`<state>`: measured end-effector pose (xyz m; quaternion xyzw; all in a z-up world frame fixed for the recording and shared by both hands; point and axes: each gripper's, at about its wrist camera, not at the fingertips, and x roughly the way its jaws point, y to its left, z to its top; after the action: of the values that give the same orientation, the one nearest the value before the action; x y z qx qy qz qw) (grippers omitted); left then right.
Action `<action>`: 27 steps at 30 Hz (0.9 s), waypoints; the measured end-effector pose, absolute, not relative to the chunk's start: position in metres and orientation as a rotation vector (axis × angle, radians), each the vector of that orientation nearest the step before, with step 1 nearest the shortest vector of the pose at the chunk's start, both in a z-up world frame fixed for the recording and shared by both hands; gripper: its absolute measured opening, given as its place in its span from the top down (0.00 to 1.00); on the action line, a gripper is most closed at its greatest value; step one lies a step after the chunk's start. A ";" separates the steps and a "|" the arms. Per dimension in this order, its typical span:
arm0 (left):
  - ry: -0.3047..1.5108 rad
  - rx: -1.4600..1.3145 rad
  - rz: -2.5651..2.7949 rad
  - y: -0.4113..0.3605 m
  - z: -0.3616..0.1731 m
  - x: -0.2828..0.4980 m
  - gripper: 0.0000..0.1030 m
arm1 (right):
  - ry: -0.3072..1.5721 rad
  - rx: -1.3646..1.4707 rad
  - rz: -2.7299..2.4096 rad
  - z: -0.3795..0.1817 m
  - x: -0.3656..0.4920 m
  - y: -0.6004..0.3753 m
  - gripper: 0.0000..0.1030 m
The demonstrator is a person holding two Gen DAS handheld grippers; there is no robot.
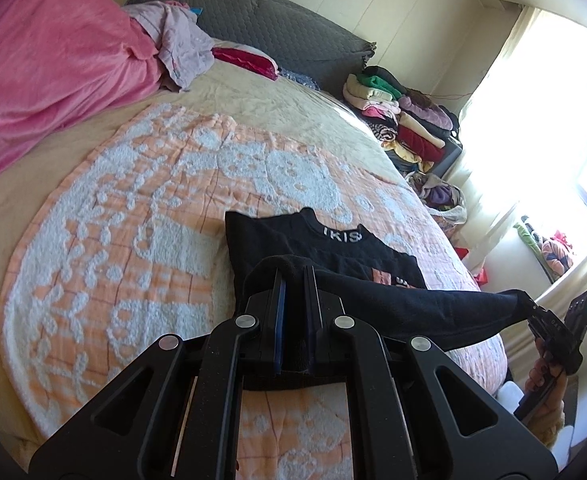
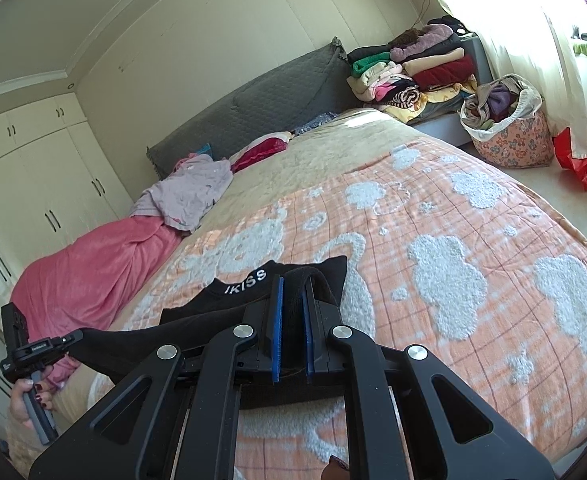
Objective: Fold small clothes
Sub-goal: 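Carry the held hem with both tools over the body toward the collar, then lay the hem below the collar and open both tools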
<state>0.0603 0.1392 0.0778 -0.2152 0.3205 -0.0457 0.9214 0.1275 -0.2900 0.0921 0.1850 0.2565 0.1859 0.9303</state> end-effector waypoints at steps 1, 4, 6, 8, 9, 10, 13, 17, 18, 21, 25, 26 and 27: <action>0.655 -0.436 -0.091 0.139 0.079 0.063 0.98 | 0.523 0.381 0.379 0.092 0.130 -0.290 0.93; 0.647 -0.428 -0.083 0.138 0.083 0.070 0.98 | 0.528 0.385 0.379 0.093 0.139 -0.290 0.93; 0.641 -0.427 -0.083 0.137 0.085 0.075 0.98 | 0.532 0.383 0.377 0.093 0.145 -0.289 0.93; 0.637 -0.421 -0.081 0.137 0.087 0.081 0.98 | 0.537 0.376 0.372 0.093 0.151 -0.287 0.93; 0.637 -0.419 -0.081 0.137 0.086 0.083 0.98 | 0.538 0.372 0.370 0.094 0.153 -0.286 0.93; 0.641 -0.419 -0.078 0.138 0.085 0.088 0.98 | 0.541 0.369 0.367 0.094 0.157 -0.285 0.93; 0.653 -0.406 -0.059 0.140 0.081 0.097 0.98 | 0.546 0.356 0.361 0.092 0.164 -0.282 0.93; 0.674 -0.380 -0.038 0.140 0.073 0.109 0.98 | 0.569 0.333 0.344 0.084 0.178 -0.276 0.93; 0.678 -0.375 -0.035 0.140 0.071 0.111 0.98 | 0.577 0.330 0.340 0.081 0.182 -0.275 0.93; 0.695 -0.363 -0.024 0.139 0.065 0.118 0.98 | 0.596 0.326 0.327 0.074 0.190 -0.272 0.93; 0.716 -0.349 -0.013 0.139 0.056 0.128 0.98 | 0.613 0.324 0.308 0.066 0.198 -0.271 0.93; 0.719 -0.349 -0.011 0.140 0.054 0.130 0.98 | 0.616 0.323 0.307 0.064 0.200 -0.270 0.93; 0.723 -0.349 -0.009 0.140 0.052 0.132 0.98 | 0.621 0.320 0.304 0.063 0.202 -0.270 0.93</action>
<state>0.1321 0.1402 0.0522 -0.1698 0.3517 -0.0042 0.9206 0.2016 -0.2700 0.0629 0.1564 0.3030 0.1484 0.9283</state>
